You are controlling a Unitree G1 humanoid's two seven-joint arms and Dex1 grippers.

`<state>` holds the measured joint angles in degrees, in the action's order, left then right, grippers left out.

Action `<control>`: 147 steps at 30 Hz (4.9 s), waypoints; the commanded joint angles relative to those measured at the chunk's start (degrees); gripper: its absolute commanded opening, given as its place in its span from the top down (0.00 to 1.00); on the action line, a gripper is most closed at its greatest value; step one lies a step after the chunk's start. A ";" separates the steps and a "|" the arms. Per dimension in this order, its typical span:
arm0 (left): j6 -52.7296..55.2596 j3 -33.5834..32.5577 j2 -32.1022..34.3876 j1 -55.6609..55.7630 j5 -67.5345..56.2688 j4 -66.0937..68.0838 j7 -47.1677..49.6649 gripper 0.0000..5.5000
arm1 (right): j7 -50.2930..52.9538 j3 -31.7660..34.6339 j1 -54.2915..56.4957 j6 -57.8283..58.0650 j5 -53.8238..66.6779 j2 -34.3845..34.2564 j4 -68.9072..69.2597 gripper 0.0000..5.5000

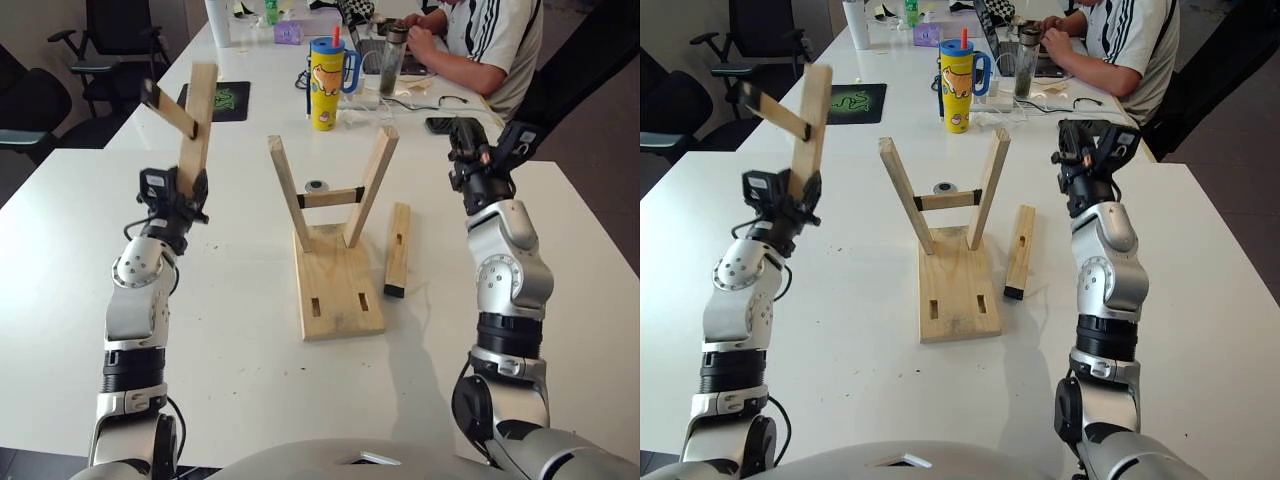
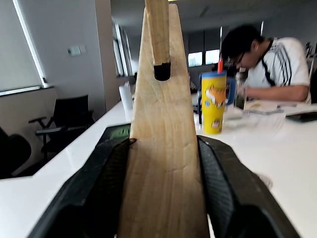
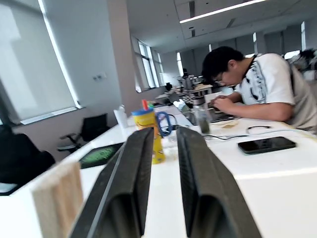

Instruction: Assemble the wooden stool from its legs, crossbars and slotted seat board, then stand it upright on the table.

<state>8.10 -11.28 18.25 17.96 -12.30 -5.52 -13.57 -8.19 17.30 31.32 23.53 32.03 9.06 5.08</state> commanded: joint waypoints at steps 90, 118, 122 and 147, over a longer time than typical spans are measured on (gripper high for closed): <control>-2.25 29.79 1.15 -4.60 10.37 8.40 -21.87 0.44 | 4.92 -6.39 -9.21 9.70 15.48 7.07 -0.84 0.81; 0.33 26.78 -0.06 -7.79 10.11 3.90 -20.66 0.44 | -0.63 -16.47 -12.88 -8.41 -11.03 2.89 -7.10 0.81; 0.53 26.48 -0.01 -8.34 10.05 3.73 -20.42 0.44 | -1.92 -16.49 -16.02 -11.62 -10.31 0.55 -4.32 0.81; 0.67 25.48 0.59 -9.69 10.66 3.16 -19.91 0.44 | 7.57 -8.44 -1.36 -10.62 -16.59 1.32 10.09 0.61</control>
<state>8.43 14.56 18.42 8.70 -2.04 -1.67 -33.71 -1.78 7.43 25.86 13.95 18.33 8.03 14.04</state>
